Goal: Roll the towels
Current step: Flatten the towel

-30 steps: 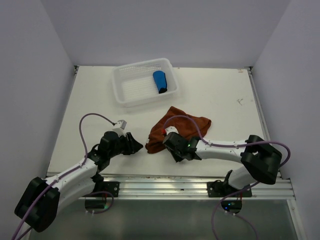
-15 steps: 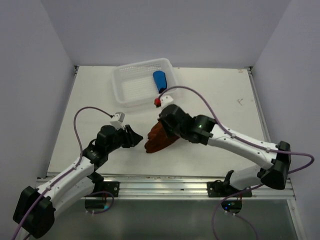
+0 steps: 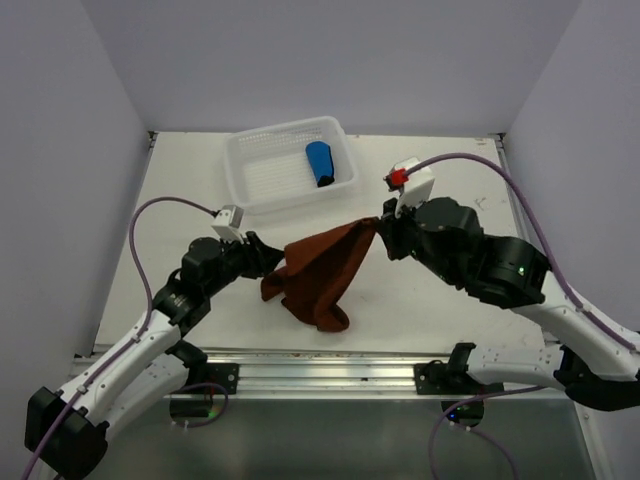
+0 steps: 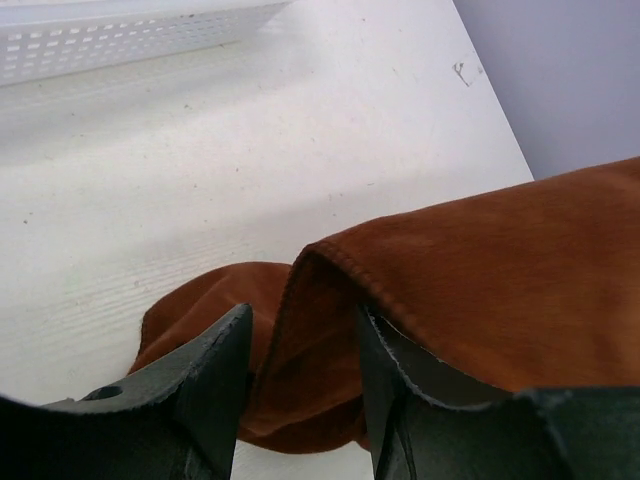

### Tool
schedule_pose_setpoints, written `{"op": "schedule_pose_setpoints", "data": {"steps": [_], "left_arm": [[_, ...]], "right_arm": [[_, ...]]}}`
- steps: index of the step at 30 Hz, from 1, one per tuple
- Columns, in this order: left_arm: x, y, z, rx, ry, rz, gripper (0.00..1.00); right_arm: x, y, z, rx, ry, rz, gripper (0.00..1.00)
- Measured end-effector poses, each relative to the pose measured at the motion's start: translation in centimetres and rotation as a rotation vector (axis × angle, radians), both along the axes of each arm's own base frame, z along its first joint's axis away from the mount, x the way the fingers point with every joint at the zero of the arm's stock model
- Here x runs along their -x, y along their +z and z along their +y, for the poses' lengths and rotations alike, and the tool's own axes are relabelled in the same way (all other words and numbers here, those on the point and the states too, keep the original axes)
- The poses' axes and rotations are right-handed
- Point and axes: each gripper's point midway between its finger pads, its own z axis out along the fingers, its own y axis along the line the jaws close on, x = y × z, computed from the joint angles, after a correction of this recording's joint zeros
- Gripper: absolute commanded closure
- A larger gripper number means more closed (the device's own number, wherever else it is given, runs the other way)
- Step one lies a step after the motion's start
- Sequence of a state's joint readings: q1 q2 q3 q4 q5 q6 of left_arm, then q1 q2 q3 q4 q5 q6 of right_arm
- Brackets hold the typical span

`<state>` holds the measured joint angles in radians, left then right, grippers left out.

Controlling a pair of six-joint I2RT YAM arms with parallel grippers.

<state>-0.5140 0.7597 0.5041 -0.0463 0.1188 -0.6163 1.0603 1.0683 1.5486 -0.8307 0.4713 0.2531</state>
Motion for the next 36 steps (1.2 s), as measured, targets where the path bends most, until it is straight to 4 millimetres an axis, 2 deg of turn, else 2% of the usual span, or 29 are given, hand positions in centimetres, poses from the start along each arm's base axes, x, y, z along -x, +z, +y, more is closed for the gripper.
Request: {"op": "schedule_pose_setpoints", "data": {"steps": [4, 7, 9, 14, 15, 16, 17, 18, 20, 23, 25, 28, 31, 33, 36], "left_arm": [[0.5, -1.8, 0.1, -0.015, -0.008, 0.034, 0.50], [1.1, -3.6, 0.2, -0.030, -0.019, 0.073, 0.50], [1.4, -4.5, 0.1, -0.034, -0.027, 0.093, 0.51], [1.8, -5.9, 0.0, -0.033, -0.038, 0.125, 0.51], [1.9, -6.0, 0.0, -0.031, -0.041, 0.129, 0.51], [1.9, -6.2, 0.0, -0.030, -0.043, 0.131, 0.51], [2.0, -6.4, -0.1, -0.029, -0.046, 0.135, 0.51], [2.1, -6.7, -0.1, -0.027, -0.047, 0.142, 0.51], [2.3, -7.2, -0.2, -0.027, -0.053, 0.154, 0.51], [2.6, -8.0, -0.2, -0.027, -0.058, 0.170, 0.51], [2.8, -8.6, -0.1, -0.029, -0.060, 0.182, 0.51], [3.1, -9.3, 0.0, -0.033, -0.063, 0.194, 0.51], [3.2, -9.7, 0.0, -0.038, -0.062, 0.203, 0.51], [3.2, -9.7, 0.1, -0.038, -0.061, 0.202, 0.51], [3.1, -9.5, 0.2, -0.037, -0.055, 0.194, 0.51]], "right_arm": [[-0.5, -5.6, -1.5, 0.153, -0.076, 0.063, 1.00], [-1.3, -9.5, -4.0, 0.261, -0.184, 0.101, 1.00], [-1.9, -11.6, -6.2, 0.309, -0.259, 0.136, 1.00], [-3.9, -17.5, -13.9, 0.337, -0.532, 0.297, 1.00], [-4.0, -18.6, -15.2, 0.335, -0.577, 0.334, 0.95], [-4.2, -19.6, -16.3, 0.328, -0.621, 0.367, 0.83], [-4.1, -20.6, -17.1, 0.324, -0.656, 0.403, 0.54], [-4.1, -21.6, -17.6, 0.312, -0.684, 0.440, 0.46], [-4.2, -23.0, -18.3, 0.295, -0.713, 0.500, 0.38], [-4.3, -24.1, -17.4, 0.224, -0.701, 0.542, 0.41], [-4.6, -23.9, -16.4, 0.172, -0.667, 0.535, 0.45], [-5.3, -23.0, -13.3, 0.065, -0.533, 0.499, 0.58], [-5.2, -23.1, -9.3, 0.064, -0.368, 0.495, 0.62], [-4.5, -24.7, -6.0, 0.133, -0.246, 0.514, 0.65], [-3.0, -28.0, -2.8, 0.243, -0.127, 0.567, 0.63]]}}
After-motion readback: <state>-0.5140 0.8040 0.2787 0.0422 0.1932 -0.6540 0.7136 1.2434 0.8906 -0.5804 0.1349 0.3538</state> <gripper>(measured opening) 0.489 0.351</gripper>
